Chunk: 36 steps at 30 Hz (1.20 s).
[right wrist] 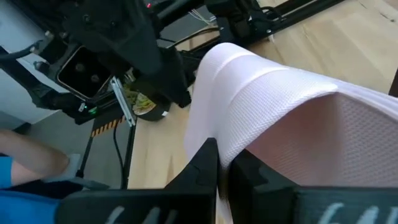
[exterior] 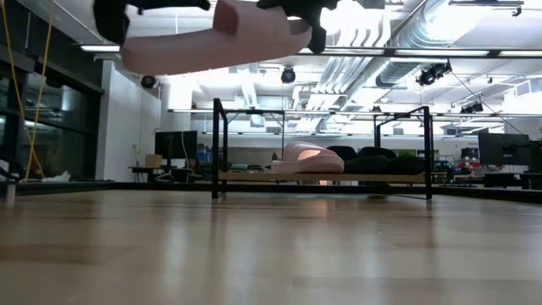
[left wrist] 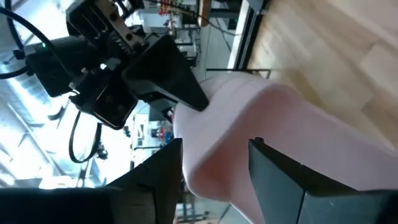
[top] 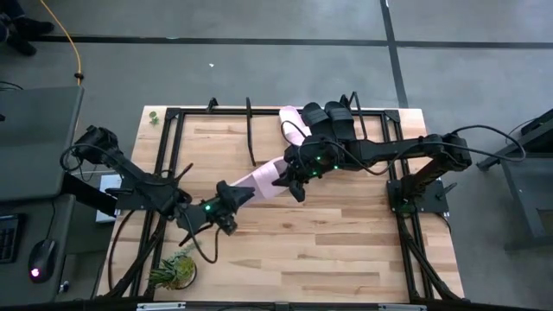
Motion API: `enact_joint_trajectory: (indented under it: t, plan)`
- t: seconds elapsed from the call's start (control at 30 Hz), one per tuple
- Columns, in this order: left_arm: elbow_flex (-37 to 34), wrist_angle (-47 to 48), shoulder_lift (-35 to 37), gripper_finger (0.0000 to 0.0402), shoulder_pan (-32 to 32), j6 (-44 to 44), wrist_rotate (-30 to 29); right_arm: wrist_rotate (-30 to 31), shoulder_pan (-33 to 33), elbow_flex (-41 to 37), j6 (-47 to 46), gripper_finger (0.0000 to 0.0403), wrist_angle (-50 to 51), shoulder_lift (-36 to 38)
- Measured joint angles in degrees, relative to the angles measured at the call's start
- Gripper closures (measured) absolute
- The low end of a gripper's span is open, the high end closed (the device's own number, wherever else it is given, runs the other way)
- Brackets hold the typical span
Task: Pick and place slides into the shelf
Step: Put the pink slide on the shelf
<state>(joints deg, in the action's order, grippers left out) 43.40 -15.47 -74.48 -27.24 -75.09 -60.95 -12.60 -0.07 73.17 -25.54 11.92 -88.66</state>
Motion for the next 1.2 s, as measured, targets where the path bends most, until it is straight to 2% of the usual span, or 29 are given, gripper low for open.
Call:
enact_joint_trajectory:
  t: [0.1,0.43,0.8,0.97,1.07,1.2]
  plan:
    - [0.0,-0.9,-0.2,0.0234,1.9,-0.9,0.7,0.0,0.2,0.0,0.1,0.0403,-0.2,0.0]
    - [0.0,-1.5,-0.4,0.0234,7.8,0.3,9.4,-0.1,0.2,0.0,0.5,0.0403,-0.3,0.0]
    - [0.0,-8.9,-3.9,0.0234,10.4,-1.9,13.7,-0.4,0.2,0.0,0.5,0.0403,-0.6,-0.1]
    - [0.1,-12.3,-6.5,0.0234,10.4,-4.9,13.1,-0.3,0.5,0.0,1.0,0.0403,-0.6,-0.1]
    - [0.6,-12.3,-7.3,0.0246,10.4,-5.6,13.0,0.1,0.8,0.0,1.5,0.0403,-0.7,-0.1]
    - [1.3,-12.3,-7.6,0.0289,10.4,-5.6,12.4,0.3,0.8,0.0,1.6,0.0403,-0.8,-0.1]
